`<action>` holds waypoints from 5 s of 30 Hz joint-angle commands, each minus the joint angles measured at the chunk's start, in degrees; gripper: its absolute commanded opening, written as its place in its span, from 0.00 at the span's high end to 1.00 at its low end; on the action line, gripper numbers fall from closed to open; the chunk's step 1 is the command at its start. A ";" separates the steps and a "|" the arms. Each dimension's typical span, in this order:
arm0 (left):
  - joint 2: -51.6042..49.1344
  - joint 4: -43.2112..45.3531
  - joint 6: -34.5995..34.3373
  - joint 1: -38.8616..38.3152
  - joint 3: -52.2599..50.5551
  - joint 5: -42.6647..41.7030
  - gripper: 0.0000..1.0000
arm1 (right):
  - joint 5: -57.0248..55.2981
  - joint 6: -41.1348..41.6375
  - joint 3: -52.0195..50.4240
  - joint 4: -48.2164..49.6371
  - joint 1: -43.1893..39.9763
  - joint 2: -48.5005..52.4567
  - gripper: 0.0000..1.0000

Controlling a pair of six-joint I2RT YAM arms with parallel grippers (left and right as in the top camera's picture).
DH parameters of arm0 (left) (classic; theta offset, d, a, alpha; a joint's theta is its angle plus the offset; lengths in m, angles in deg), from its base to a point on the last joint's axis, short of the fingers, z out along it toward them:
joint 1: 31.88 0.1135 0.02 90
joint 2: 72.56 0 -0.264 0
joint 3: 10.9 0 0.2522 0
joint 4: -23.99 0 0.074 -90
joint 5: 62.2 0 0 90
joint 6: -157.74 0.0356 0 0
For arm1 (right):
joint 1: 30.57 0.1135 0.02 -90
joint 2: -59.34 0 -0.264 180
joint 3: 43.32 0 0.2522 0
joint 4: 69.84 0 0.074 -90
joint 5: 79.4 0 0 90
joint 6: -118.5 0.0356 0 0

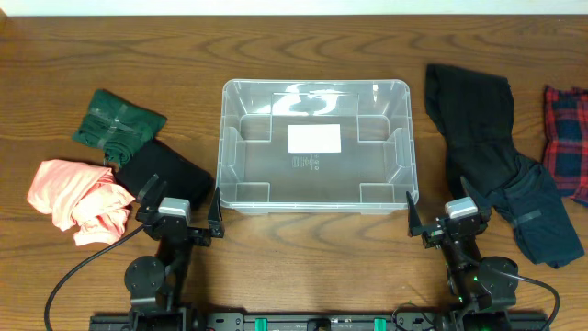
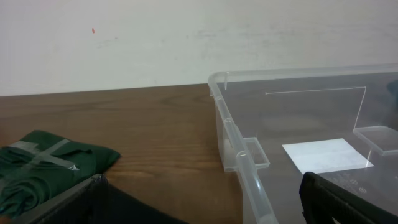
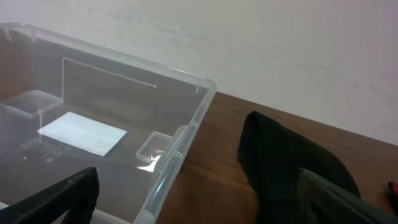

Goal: Pack container
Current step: 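Move the right gripper toward the black garment on the right, then grasp the black garment with the right gripper and lift it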

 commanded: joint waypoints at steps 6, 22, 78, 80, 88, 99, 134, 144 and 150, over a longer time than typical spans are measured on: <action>0.33 -1.29 0.74 -0.33 -1.36 -0.96 0.02 | 0.26 -0.63 -0.24 -0.04 0.46 -0.37 0.01; 0.35 -1.29 0.74 -0.33 -1.36 -0.96 0.02 | 0.26 -0.66 -0.24 -0.04 0.46 -0.37 0.01; -4.15 -8.59 -9.38 -0.28 12.15 -0.74 0.02 | -10.75 12.85 6.03 3.39 0.35 2.99 0.01; -7.85 -12.35 -9.40 -0.28 17.86 -0.28 0.02 | -12.04 12.63 9.31 3.39 0.35 6.56 0.01; -30.53 -33.62 -9.38 -0.26 43.82 7.23 0.02 | -14.40 12.17 30.82 -2.89 0.15 32.89 0.01; -54.99 -54.73 -9.42 -0.28 65.26 6.56 0.02 | -14.14 8.74 72.26 -40.41 -3.30 74.49 0.01; -57.72 -54.42 -9.62 -0.28 65.31 6.58 0.02 | -32.30 12.70 74.99 -29.86 -5.20 115.89 0.86; -57.72 -54.42 -9.62 -0.28 65.31 6.58 0.02 | -32.37 11.82 75.65 -30.25 -4.02 110.03 0.99; -57.72 -54.42 -9.62 -0.28 65.31 6.58 0.02 | -32.33 5.60 76.76 -30.01 -0.81 96.43 0.99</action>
